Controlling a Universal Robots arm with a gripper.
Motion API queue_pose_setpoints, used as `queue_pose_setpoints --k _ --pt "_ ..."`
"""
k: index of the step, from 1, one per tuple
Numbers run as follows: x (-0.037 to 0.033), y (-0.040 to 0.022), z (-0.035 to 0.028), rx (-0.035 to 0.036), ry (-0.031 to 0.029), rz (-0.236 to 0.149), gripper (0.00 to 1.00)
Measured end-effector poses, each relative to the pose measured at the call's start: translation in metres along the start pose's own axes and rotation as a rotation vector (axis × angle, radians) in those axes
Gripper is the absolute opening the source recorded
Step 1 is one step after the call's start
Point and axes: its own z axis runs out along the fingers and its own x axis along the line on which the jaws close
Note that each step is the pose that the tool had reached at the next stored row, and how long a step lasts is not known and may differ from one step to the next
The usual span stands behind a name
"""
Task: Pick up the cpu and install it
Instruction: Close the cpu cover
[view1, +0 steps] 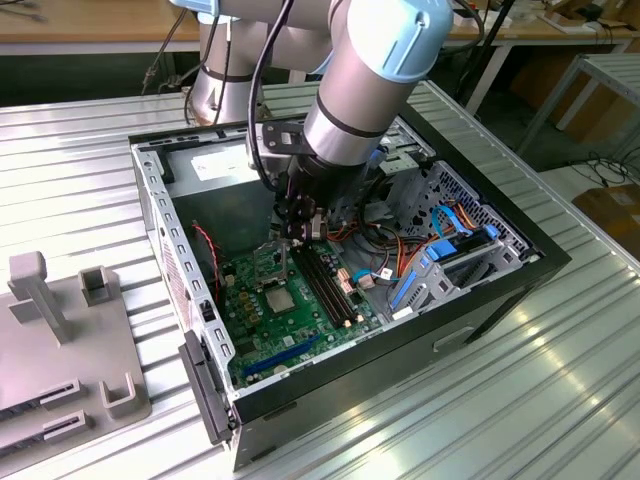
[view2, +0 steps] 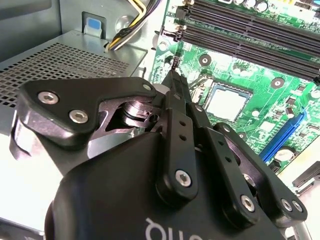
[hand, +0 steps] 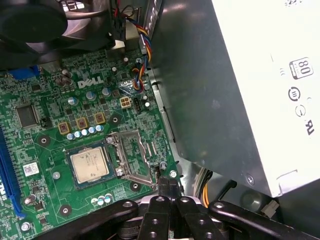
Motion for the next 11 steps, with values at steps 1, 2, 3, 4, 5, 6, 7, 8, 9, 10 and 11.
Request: queue_pose_setpoints --k 1,2,3,4,5,6,7,8,9,10,11 --pt "0.0000 0.0000 0.0000 0.0000 0.0000 0.000 0.11" --pt "0.0000 0.0001 0.0000 0.0000 0.0000 0.000 0.11" --pt "0.0000 0.0001 0.0000 0.0000 0.0000 0.000 0.11" --pt "0.0000 0.0001 0.0000 0.0000 -0.0002 0.000 0.11" --pt "0.0003 0.0001 -0.0002 0.0000 -0.0001 0.000 0.11" --pt "0.0004 0.0001 -0.0003 0.0000 0.0000 0.000 0.11" --pt "0.0006 0.0000 -0.0006 -0.0001 -0.0001 0.000 0.11" --pt "0.0007 0.0000 -0.0010 0.0000 0.0000 0.000 0.11" --pt "0.0007 0.0001 -0.0018 0.0000 -0.0001 0.000 0.11" --pt "0.0007 0.0001 -0.0025 0.0000 -0.0001 0.000 0.11" --pt "0.0008 0.0001 -0.0031 0.0000 -0.0003 0.000 0.11"
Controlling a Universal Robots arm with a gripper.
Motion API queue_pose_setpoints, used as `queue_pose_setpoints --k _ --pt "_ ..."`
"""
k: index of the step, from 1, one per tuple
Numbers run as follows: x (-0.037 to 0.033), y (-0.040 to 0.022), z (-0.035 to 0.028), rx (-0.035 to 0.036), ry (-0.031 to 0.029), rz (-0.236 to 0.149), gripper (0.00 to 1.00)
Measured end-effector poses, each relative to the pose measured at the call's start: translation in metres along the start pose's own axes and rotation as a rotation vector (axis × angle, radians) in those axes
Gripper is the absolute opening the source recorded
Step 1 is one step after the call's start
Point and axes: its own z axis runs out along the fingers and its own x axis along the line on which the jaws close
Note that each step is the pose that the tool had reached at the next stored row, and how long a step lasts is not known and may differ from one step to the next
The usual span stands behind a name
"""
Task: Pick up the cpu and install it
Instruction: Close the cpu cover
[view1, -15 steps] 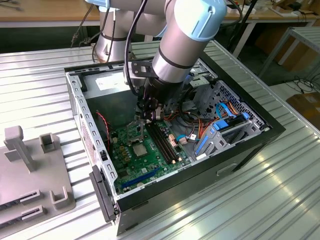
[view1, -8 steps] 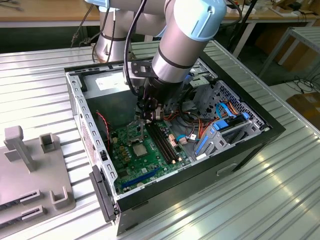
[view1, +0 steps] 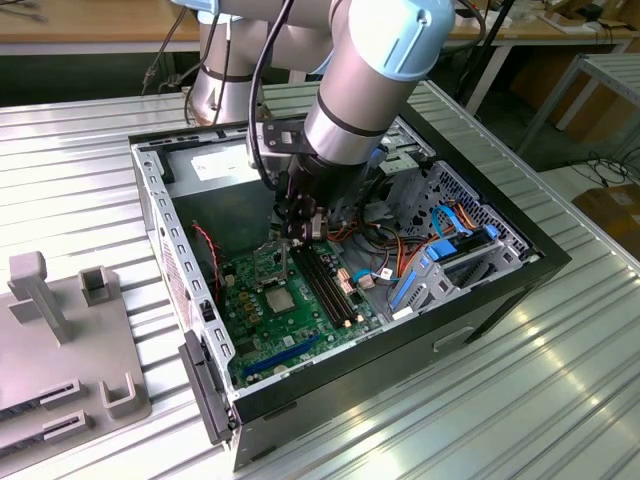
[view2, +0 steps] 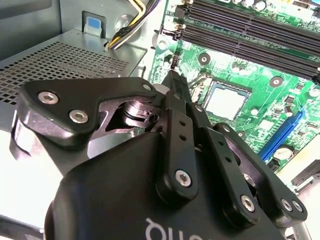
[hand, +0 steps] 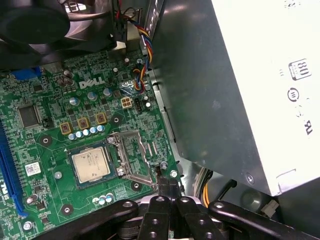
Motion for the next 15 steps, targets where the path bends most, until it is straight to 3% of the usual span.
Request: queue_pose_setpoints --k 15 --pt "0.0034 -0.0005 -0.0014 0.0009 0.0028 0.000 0.11"
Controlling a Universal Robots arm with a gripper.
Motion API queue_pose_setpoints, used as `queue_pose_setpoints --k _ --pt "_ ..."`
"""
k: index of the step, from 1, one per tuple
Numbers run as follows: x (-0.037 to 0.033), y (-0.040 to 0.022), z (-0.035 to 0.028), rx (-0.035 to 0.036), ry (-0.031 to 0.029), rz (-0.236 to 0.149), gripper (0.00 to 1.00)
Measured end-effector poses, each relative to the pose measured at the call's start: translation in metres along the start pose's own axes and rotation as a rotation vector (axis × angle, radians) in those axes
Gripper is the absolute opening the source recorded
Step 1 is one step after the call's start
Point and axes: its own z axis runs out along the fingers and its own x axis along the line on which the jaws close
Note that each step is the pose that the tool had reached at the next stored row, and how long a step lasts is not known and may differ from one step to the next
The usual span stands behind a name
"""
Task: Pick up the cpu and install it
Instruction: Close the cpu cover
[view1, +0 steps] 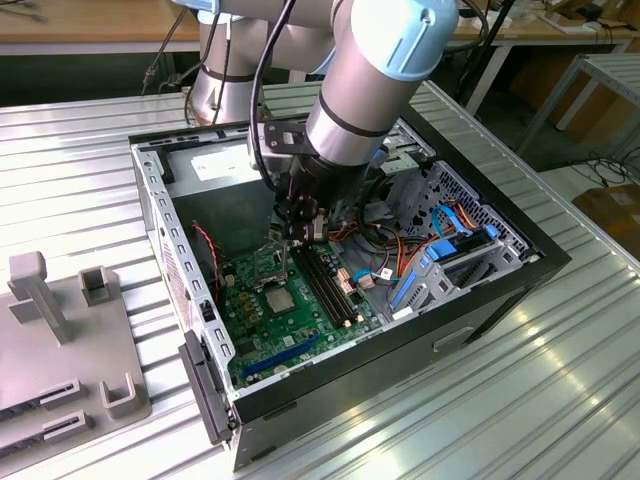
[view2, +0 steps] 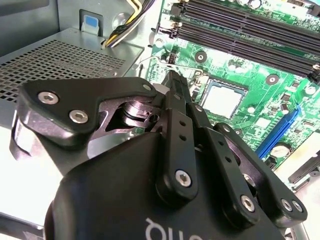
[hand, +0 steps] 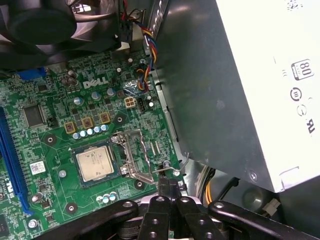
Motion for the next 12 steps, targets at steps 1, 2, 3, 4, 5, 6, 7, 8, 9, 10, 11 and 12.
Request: queue_pose_setpoints --k 1,2,3,4,5,6,7,8,9,10,11,12 --pt "0.0003 0.0000 -0.0001 0.0002 0.0010 0.000 0.11" --pt "0.0006 -0.0001 -0.0001 0.0005 0.0018 0.000 0.11" --pt "0.0009 -0.0001 -0.0002 0.0007 0.0027 0.000 0.11" --pt "0.0013 -0.0002 -0.0002 0.0010 0.0035 0.000 0.11" --pt "0.0016 -0.0002 -0.0002 0.0014 0.0048 0.000 0.11" --pt "0.0020 -0.0003 -0.0003 0.0020 0.0072 0.000 0.11" --pt "0.0023 -0.0002 -0.0003 0.0026 0.0090 0.000 0.11" --pt "0.0028 -0.0001 -0.0004 0.0032 0.0113 0.000 0.11" --pt "0.0032 0.0000 -0.0005 0.0037 0.0130 0.000 0.11" --pt "0.0037 0.0001 -0.0005 0.0042 0.0151 0.000 0.11" --pt "0.0040 0.0002 -0.0006 0.0045 0.0163 0.001 0.11" --pt "0.0041 0.0003 -0.0006 0.0050 0.0177 0.001 0.11"
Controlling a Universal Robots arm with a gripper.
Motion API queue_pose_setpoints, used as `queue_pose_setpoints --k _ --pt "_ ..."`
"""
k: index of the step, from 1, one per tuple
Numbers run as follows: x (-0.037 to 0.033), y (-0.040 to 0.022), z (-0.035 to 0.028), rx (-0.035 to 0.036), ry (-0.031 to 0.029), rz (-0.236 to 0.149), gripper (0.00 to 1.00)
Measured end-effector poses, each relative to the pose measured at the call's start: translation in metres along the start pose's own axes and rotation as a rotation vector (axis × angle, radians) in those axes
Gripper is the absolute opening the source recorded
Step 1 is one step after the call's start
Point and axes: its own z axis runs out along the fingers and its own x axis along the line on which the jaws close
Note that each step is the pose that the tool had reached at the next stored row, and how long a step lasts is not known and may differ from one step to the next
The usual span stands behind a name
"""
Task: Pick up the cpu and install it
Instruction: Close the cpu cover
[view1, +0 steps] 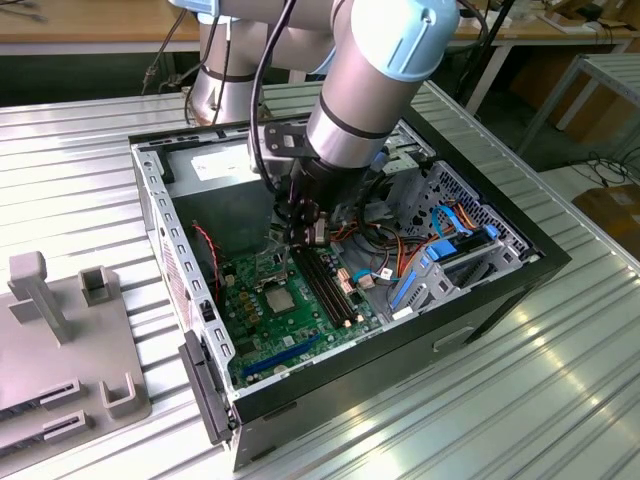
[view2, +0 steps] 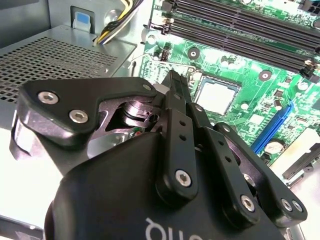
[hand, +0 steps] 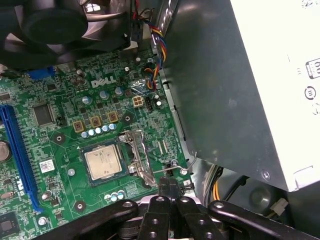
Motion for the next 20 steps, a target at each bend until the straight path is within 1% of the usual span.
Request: queue_pose_setpoints --k 2,7,20 --pt "0.0002 0.0002 0.0000 0.0005 0.0021 0.000 0.11" --pt "0.0006 0.0008 0.0001 0.0015 0.0052 0.000 0.11" --pt "0.0025 0.0025 0.0001 0.0030 0.0102 0.001 0.11"
